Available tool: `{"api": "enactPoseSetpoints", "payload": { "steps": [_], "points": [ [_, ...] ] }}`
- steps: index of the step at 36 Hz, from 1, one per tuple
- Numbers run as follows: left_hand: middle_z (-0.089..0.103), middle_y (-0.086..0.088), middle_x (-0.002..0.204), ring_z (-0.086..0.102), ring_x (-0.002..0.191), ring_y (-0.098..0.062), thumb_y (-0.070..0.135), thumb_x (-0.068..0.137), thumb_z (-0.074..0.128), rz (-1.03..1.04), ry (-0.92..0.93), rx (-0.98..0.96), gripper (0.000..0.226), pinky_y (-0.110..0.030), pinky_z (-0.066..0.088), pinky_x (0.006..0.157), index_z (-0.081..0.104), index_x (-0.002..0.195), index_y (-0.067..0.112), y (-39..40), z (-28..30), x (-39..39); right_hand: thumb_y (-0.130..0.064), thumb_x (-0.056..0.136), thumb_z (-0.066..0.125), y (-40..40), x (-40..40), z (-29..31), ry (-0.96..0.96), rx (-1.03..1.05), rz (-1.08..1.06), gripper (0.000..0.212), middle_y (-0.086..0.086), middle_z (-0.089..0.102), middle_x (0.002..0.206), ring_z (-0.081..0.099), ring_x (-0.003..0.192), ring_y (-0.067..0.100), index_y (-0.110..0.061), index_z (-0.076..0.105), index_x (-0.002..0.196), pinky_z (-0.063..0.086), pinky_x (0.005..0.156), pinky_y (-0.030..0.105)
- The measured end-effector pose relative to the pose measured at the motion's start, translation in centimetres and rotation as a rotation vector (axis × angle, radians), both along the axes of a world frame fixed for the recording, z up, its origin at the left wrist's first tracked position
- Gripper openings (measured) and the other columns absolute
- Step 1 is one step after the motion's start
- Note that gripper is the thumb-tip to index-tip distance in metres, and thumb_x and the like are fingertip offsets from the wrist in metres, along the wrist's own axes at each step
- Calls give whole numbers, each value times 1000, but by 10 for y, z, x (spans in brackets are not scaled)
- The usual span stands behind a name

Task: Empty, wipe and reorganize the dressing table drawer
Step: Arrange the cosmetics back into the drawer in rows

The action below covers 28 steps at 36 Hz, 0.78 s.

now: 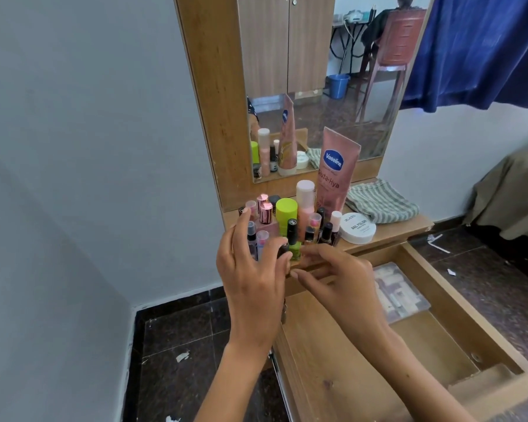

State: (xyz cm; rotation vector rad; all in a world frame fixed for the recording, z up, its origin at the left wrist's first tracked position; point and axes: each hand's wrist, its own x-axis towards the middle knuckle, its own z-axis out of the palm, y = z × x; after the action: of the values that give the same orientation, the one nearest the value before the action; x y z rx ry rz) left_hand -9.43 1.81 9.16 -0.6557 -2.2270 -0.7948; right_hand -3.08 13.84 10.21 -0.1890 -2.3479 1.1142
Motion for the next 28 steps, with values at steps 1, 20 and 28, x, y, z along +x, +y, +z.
{"api": "enactPoseSetpoints", "payload": {
  "steps": [1,20,28],
  "points": [
    [43,-17,143,33,129,-30,22,84,70,-7,2,9,19,-43,40,102,69,103,18,0,0,1,-20,77,78,-1,-3,1,11,-12,7,32,-17,68,84,66,72,-1,-27,68,107,56,66,19],
    [44,-4,140,35,131,-15,21,93,53,-87,-94,131,28,-26,30,107,63,118,17,-34,-12,21,-28,77,77,23,5,-1,-314,157,42,21,-14,64,80,60,76,-2,-39,59,78,50,70,20],
    [49,-3,136,40,128,-17,18,93,56,-82,-133,94,23,-35,37,104,66,113,18,-40,-24,26,-31,79,76,19,-20,-50,-566,202,-2,14,-9,69,88,60,76,5,-27,69,90,45,63,17]
  ]
}}
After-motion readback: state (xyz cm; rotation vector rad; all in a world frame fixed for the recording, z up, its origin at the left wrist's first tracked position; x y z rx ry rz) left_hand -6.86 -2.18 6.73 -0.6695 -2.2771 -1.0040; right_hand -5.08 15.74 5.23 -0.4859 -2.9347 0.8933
